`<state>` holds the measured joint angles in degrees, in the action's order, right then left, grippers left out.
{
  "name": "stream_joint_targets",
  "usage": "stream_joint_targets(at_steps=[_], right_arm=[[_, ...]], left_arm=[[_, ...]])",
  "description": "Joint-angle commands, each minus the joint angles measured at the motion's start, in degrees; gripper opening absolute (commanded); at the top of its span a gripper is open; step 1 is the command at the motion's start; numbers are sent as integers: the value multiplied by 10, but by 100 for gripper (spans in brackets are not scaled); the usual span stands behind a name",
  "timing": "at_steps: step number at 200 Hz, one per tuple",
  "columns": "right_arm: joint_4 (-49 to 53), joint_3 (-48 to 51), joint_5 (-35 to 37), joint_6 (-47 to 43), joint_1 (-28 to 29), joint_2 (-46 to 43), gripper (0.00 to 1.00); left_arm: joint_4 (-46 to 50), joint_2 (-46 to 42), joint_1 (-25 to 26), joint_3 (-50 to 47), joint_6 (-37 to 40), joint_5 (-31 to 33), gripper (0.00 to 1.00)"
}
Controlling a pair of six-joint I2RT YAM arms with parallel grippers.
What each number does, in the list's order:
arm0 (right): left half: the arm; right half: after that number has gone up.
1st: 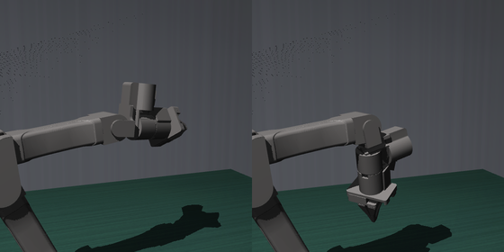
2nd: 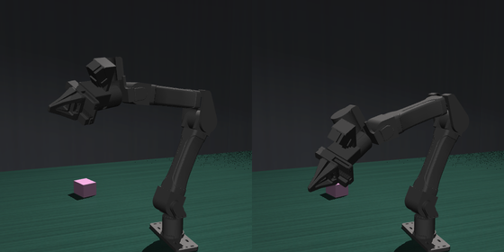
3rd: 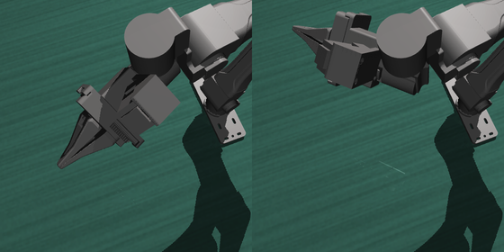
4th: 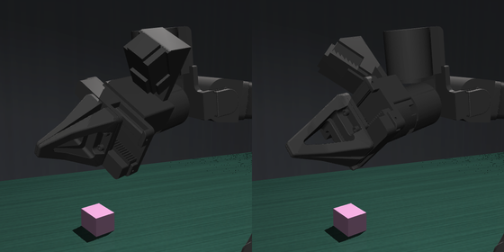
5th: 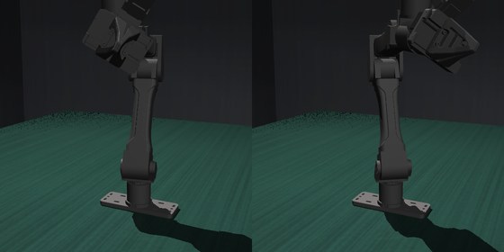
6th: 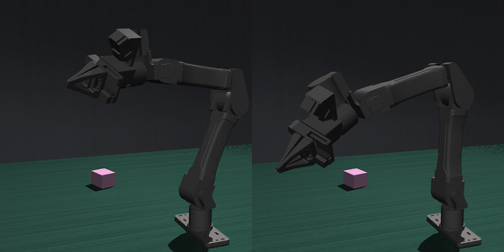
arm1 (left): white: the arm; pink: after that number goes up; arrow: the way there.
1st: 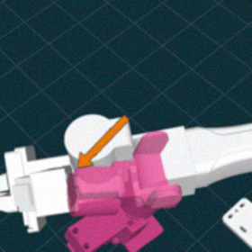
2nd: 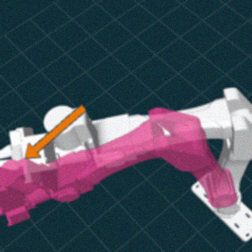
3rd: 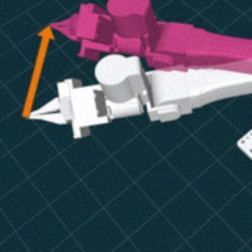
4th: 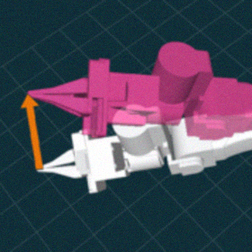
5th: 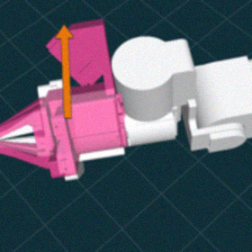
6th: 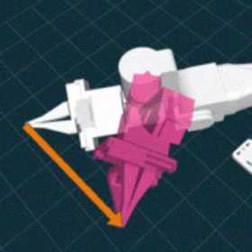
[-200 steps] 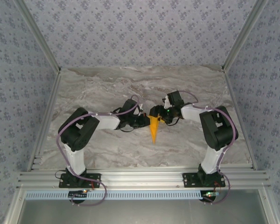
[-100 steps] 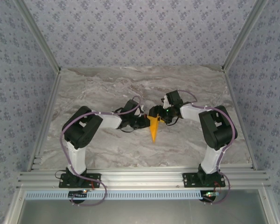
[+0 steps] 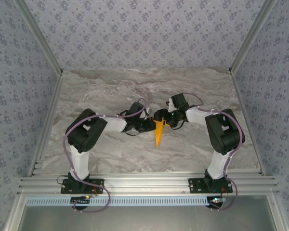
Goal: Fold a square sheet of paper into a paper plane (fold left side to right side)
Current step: Fold the wing for the fifth time at the center of the table.
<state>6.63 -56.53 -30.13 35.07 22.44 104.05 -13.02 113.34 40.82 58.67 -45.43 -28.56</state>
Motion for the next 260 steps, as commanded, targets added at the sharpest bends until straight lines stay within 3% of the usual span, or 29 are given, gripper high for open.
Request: stream_joint_targets(at_steps=[1,117,167,183,221,260], right_arm=[[42,3,9,-8,11,26,75],[2,-1,-19,4,-9,-25,78],[47,1,16,-20,-22,-78,80],[42,6,7,-17,-21,-85,74],[18,3,-24,5,-5,-55,46],[39,-28,-7,2,14,-13,37]], left_arm=[[4,12,-4,10,14,2,0],[7,29,-2,-26,6,11,0],[5,34,-3,-29,5,14,0],[6,35,-3,-29,5,14,0],[13,33,-3,-27,8,17,0],[15,33,-2,-25,10,18,0]])
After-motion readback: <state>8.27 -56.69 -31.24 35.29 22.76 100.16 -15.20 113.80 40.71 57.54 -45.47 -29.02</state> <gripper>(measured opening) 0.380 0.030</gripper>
